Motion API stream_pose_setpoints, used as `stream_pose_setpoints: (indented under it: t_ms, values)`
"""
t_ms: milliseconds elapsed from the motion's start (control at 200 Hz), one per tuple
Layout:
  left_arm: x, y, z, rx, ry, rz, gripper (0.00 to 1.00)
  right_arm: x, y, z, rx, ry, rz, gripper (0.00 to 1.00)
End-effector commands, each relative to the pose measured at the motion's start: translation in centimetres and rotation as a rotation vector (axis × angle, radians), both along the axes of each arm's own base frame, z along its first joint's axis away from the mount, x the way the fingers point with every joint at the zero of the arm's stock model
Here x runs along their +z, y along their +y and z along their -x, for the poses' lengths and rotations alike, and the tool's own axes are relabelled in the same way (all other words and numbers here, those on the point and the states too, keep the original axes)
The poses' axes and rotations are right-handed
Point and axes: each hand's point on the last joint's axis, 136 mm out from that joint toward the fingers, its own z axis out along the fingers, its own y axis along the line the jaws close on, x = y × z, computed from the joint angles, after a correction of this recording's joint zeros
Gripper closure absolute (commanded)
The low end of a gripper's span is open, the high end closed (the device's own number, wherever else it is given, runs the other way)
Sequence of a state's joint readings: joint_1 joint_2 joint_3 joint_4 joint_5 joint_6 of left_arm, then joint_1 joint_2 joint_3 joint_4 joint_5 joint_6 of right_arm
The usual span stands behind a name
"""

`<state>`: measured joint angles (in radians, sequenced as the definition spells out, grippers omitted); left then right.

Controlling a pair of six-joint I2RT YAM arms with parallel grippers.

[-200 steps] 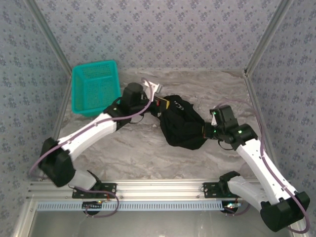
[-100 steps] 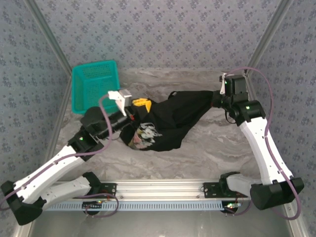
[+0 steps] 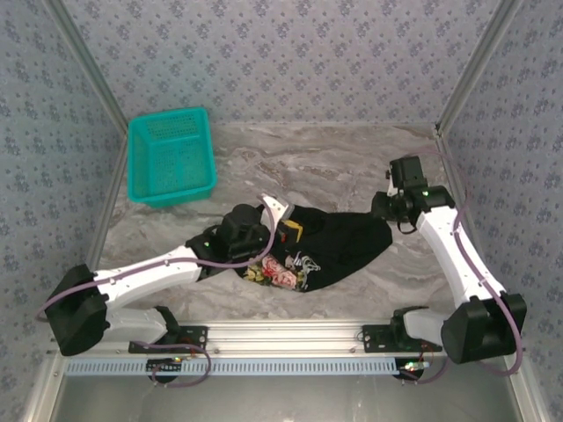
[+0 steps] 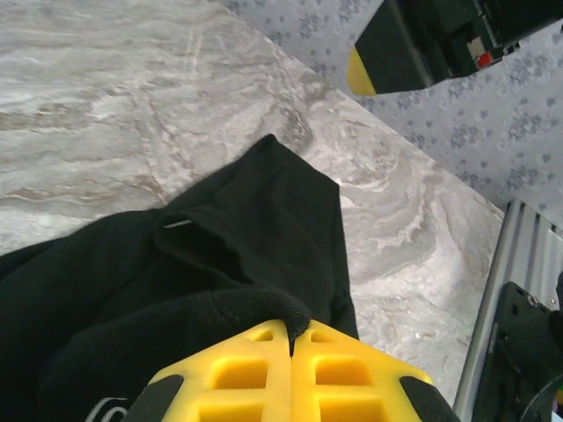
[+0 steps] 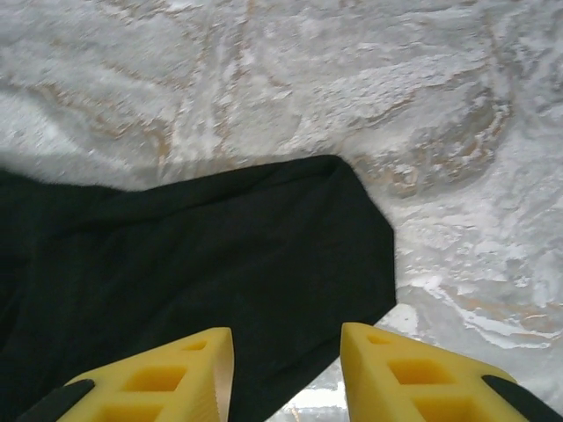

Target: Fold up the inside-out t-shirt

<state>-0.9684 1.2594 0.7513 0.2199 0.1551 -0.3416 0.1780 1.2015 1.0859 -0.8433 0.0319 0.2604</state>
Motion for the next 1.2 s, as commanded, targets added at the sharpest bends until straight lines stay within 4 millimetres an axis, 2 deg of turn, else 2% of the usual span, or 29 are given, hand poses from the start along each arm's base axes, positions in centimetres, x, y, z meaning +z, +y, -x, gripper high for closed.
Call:
stream_pose_setpoints:
  t_ms: [0, 80, 160, 275, 405, 645, 784, 889, 1034, 1194]
  values:
    - [-2.7, -1.2, 2.1, -0.096, 0.031, -0.024, 1.0, -1.7, 3.0, 2.9, 0.061, 0.076, -0.103, 0.58]
    - [-5.1, -1.5, 3.4, -0.135, 0.061, -0.07, 1.0, -4.2, 6.1, 3.7, 0.099, 0.14, -0.244, 0.56]
    - [-7.2, -1.3, 5.0, -0.172, 0.093, -0.116, 1.0, -6.7, 6.9, 3.9, 0.091, 0.183, -0.279, 0.51]
    - [-9.7, -1.0, 6.9, -0.215, 0.128, -0.17, 1.0, -8.2, 7.5, 2.9, 0.084, 0.188, -0.267, 0.46]
    - [-11.2, -0.8, 7.6, -0.236, 0.149, -0.207, 1.0, -8.2, 9.1, 1.0, 0.079, 0.156, -0.331, 0.39]
    - [-12.5, -0.4, 7.8, -0.236, 0.154, -0.241, 1.0, -7.6, 8.7, 0.0, 0.053, 0.103, -0.3, 0.37]
    - [-13.5, 0.1, 8.1, -0.236, 0.168, -0.272, 1.0, -6.9, 9.8, -1.6, 0.127, 0.069, -0.258, 0.37]
    - [-13.2, 0.3, 7.8, -0.221, 0.155, -0.274, 1.0, -7.0, 10.0, -2.4, 0.217, 0.079, -0.203, 0.37]
    - [-11.5, 0.5, 6.9, -0.18, 0.115, -0.256, 1.0, -7.6, 10.0, -1.6, 0.403, 0.143, -0.153, 0.33]
    - [-8.9, 1.8, 4.7, -0.064, 0.085, -0.206, 1.0, -7.8, 10.6, -1.5, 0.535, 0.153, -0.25, 0.32]
